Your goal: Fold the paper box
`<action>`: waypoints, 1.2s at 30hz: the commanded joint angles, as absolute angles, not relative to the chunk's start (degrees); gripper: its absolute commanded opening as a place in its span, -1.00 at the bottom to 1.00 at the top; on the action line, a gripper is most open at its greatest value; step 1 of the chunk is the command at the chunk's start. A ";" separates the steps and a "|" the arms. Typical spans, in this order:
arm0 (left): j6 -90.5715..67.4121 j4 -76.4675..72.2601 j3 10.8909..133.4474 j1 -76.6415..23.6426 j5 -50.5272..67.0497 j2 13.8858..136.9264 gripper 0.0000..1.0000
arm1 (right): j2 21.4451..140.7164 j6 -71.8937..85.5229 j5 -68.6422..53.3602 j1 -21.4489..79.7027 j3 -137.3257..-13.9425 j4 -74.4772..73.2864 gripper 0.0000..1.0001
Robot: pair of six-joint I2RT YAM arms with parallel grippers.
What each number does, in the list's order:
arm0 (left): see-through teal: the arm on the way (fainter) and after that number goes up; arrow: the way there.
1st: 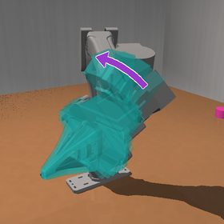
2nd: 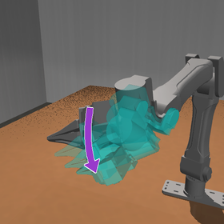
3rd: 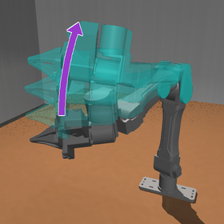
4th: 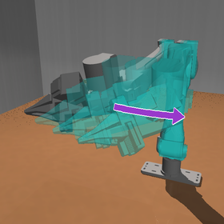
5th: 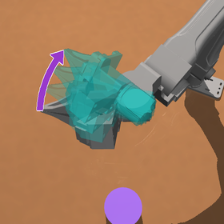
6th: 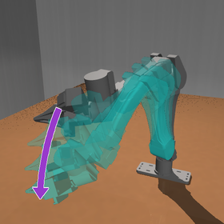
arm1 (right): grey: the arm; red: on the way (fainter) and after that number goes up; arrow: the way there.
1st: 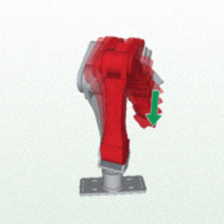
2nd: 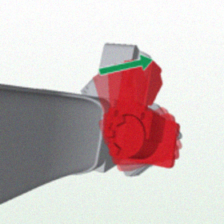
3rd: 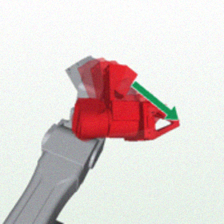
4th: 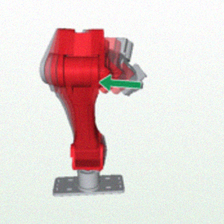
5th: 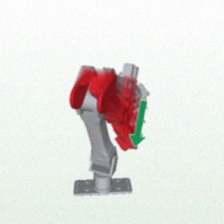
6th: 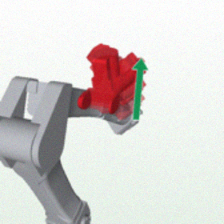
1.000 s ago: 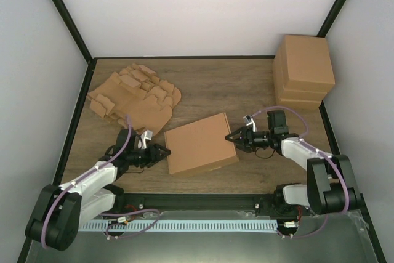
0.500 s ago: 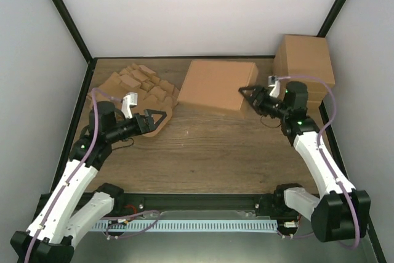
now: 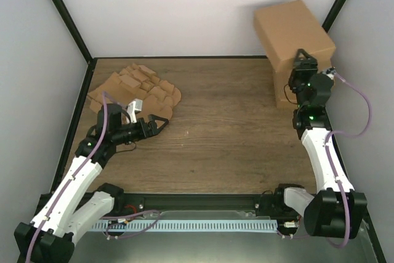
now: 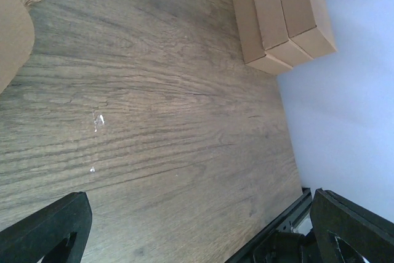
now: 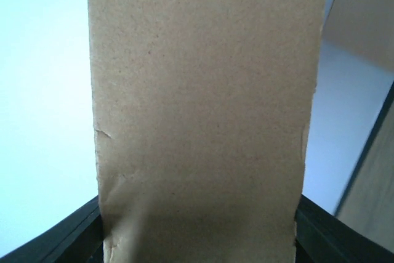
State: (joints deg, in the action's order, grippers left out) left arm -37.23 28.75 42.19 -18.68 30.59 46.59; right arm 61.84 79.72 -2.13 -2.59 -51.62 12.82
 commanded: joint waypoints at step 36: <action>-35.78 21.11 40.69 -18.72 34.96 54.80 1.00 | 86.06 81.11 7.15 -14.84 -56.20 30.96 -0.33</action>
State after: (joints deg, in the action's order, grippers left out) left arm -37.04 22.52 41.12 -18.68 34.04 54.57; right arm 85.17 83.09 7.75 -14.24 -53.30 27.51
